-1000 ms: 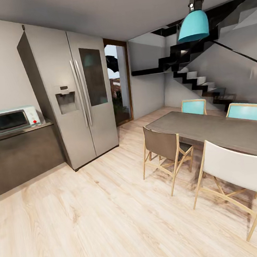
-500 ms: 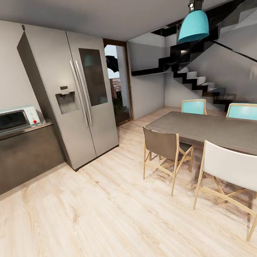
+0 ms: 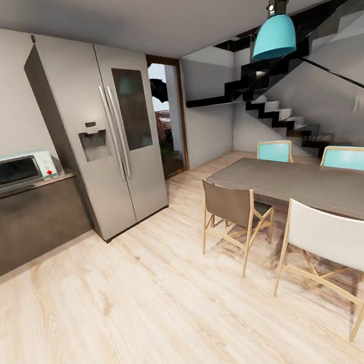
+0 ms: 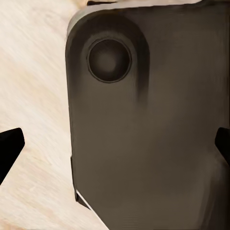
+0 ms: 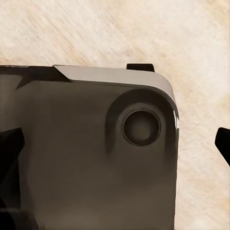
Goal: In the kitchen, take the Vidalia onion out of the sink, dice it on the chopping board with the paring knife, put the diced onion into the bowl on the countertop, then place both the paring knife and the chopping board into the sink.
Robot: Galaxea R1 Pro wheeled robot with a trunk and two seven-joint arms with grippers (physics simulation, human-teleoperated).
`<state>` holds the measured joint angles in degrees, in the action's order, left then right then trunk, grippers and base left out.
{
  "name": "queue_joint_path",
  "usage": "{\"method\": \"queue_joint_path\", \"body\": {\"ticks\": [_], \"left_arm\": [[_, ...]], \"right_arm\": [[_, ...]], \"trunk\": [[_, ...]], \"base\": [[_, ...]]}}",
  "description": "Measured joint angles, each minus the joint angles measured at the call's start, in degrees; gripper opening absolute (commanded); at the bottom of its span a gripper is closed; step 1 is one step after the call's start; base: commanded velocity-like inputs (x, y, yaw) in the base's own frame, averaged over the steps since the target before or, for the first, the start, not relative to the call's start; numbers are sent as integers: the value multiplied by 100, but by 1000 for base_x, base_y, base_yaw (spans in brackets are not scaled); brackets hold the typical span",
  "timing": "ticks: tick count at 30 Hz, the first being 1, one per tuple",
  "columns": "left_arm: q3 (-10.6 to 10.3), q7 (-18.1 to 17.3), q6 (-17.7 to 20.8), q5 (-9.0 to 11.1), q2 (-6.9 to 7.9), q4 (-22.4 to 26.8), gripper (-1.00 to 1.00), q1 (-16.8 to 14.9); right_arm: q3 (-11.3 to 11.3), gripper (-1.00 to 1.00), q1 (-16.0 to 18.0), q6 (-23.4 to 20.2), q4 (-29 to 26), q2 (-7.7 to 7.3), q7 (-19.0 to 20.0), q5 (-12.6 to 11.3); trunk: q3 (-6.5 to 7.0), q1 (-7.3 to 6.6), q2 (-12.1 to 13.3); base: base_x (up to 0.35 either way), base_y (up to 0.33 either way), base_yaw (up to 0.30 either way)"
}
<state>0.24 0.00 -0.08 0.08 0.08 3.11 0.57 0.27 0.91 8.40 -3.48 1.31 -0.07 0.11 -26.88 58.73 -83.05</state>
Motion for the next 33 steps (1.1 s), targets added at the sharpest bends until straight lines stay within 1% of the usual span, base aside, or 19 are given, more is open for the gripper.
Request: {"method": "queue_joint_path", "body": {"ticks": [2, 5, 6, 8, 10, 12, 14, 18, 22, 24, 25, 29, 32, 33], "left_arm": [[0, 0, 0, 0, 0, 134, 100, 0], [0, 0, 0, 0, 2, 497, 100, 0], [0, 0, 0, 0, 6, 767, 100, -2], [0, 0, 0, 0, 8, 1160, 100, 0], [1, 2, 0, 0, 12, 1356, 100, 0], [5, 5, 0, 0, 17, 1652, 100, 0], [6, 7, 0, 0, 24, 2058, 100, 0], [9, 8, 0, 0, 26, 2386, 100, 1], [11, 8, 0, 1, 27, 2640, 100, 1], [14, 8, 0, 1, 27, 2841, 100, 1], [15, 8, 0, 0, 27, 3037, 100, 1], [16, 9, 0, 5, 27, 3212, 100, 2], [14, 10, 0, 7, 29, 3246, 100, 2], [15, 9, 0, 7, 56, 3255, 100, 2]], "right_arm": [[-7, 100, 1, 2, -3, -8, -2, -1], [-20, 100, 1, 45, -47, -31, -7, -2], [-21, 100, 3, 149, -231, -37, -9, 3], [-19, 100, 2, 280, -613, -36, -14, 5], [-20, 100, 1, 318, -786, -38, -15, 5], [-23, 100, 2, 357, -985, -41, -16, 5], [-25, 100, 4, 384, -1358, -43, -17, 6], [-28, 100, 3, 391, -1904, -44, -17, 6], [-33, 100, 3, 390, -2293, -41, -17, 6], [-34, 100, 3, 390, -2563, -38, -18, 6], [-33, 100, 4, 382, -2882, -40, -17, 7], [-30, 100, 3, 380, -3230, -43, -15, 6], [-29, 100, 2, 399, -3413, -43, -12, 6], [-23, 100, 3, 453, -3497, -44, -4, 6]], "trunk": [[0, 0, 0], [0, 0, 0], [1, 0, 0], [1, 0, 0], [0, 0, 0], [0, 0, 0], [1, 0, 0], [0, 0, 0], [0, 0, 0], [0, 0, 0], [1, 0, 0], [0, 0, 0], [0, 0, 0], [0, 0, 0]], "base": [[0, 0, 0], [0, 0, 0], [0, 0, 0], [0, 0, 0], [0, 0, 0], [0, 0, 0], [0, 0, 0], [0, 0, 0], [0, 0, 0], [0, 0, 0], [0, 0, 0], [0, 0, 0], [0, 0, 0], [0, 0, 0]]}}
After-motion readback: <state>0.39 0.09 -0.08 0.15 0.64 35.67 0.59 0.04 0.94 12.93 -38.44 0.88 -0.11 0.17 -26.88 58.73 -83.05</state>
